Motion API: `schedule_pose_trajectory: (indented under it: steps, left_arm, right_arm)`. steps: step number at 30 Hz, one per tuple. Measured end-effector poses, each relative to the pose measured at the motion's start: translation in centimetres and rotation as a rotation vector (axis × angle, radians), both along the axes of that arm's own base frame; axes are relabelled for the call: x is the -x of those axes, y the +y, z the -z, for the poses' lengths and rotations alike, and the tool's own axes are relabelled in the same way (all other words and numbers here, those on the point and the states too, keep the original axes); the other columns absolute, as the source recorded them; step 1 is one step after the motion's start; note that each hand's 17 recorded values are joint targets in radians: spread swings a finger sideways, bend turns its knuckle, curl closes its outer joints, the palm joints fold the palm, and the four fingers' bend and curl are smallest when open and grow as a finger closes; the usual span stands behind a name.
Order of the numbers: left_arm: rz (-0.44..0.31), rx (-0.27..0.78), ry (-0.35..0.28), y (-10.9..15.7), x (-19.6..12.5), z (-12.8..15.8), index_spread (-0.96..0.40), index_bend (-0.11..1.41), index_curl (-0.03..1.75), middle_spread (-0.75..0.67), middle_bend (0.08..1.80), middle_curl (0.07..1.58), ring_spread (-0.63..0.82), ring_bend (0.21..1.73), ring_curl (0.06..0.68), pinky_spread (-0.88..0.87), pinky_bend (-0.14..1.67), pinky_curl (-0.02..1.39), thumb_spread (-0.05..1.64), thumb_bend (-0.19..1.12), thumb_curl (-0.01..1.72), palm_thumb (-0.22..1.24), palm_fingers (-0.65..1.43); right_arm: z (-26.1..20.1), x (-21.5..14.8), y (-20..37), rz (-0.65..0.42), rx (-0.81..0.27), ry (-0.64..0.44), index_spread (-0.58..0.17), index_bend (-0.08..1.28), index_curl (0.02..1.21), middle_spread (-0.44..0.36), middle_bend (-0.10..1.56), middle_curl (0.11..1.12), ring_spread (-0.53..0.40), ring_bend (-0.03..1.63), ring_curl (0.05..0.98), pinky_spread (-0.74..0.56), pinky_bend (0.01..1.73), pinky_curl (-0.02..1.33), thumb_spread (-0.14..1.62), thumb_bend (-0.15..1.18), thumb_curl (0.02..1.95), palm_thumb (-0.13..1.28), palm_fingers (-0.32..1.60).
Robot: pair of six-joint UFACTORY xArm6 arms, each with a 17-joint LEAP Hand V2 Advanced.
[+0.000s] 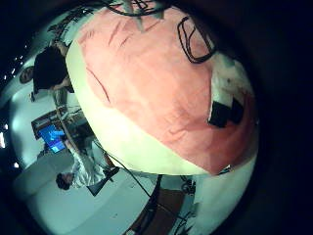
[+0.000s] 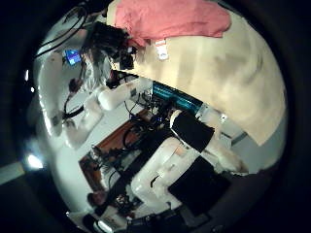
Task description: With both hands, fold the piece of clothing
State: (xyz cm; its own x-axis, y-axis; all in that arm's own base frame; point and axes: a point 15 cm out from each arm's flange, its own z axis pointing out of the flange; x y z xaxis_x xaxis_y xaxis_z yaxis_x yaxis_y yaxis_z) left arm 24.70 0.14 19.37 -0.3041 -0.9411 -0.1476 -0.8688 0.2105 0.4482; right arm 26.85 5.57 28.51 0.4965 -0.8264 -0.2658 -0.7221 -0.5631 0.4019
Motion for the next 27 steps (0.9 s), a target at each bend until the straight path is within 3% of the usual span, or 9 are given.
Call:
schedule_pose_trajectory:
  steps: [2,7,14,24,27]
  left_arm:
    - [-0.001,0.0,0.001,0.0,0.2,-0.3,-0.62,0.62,0.84,-0.57,0.9,1.03,-0.44,1.36,0.564,-0.61,1.23,0.65,0.93,-0.03,0.52,0.79,1.0]
    - [-0.004,-0.001,0.004,0.0,0.3,-1.3,-0.64,0.59,0.93,-0.59,0.89,1.07,-0.44,1.37,0.564,-0.61,1.24,0.66,0.93,-0.03,0.53,0.78,0.99]
    - [-0.008,0.011,-0.013,-0.4,-0.6,-3.0,-0.67,0.54,1.03,-0.6,0.88,1.12,-0.43,1.38,0.561,-0.61,1.25,0.65,0.93,-0.02,0.54,0.77,0.98]
    - [-0.01,0.006,0.011,-0.3,-0.1,-3.7,-0.69,0.47,1.15,-0.61,0.86,1.16,-0.43,1.38,0.554,-0.61,1.24,0.65,0.93,-0.03,0.54,0.75,0.99]
    - [-0.004,0.01,0.007,-0.3,-0.1,-4.1,-0.7,0.45,1.18,-0.61,0.85,1.16,-0.43,1.38,0.551,-0.61,1.24,0.65,0.93,-0.02,0.54,0.75,0.99]
  right_arm:
    - [2.9,-0.5,0.7,-0.016,-0.005,-0.042,-0.265,0.16,0.3,0.007,0.25,0.34,0.03,0.41,0.286,0.09,0.28,0.29,1.04,-0.02,0.31,0.67,0.33]
    - [6.7,0.7,1.9,-0.055,0.011,-0.022,-0.243,0.15,0.29,-0.003,0.26,0.35,0.006,0.41,0.289,0.07,0.29,0.3,0.99,-0.02,0.33,0.68,0.29]
    - [10.6,-2.9,4.4,-0.07,0.024,-0.139,-0.224,0.17,0.29,-0.003,0.26,0.36,-0.006,0.42,0.286,0.05,0.3,0.3,0.97,-0.03,0.33,0.68,0.29]
    - [14.1,-4.3,3.3,-0.098,0.204,-0.165,-0.214,0.17,0.3,-0.02,0.27,0.37,-0.042,0.43,0.287,0.02,0.28,0.29,0.96,-0.03,0.33,0.67,0.33]
    - [14.6,-5.6,3.7,-0.089,0.209,-0.217,-0.236,0.13,0.28,-0.063,0.27,0.37,-0.14,0.6,0.316,-0.14,0.4,0.29,0.96,-0.03,0.33,0.67,0.58]
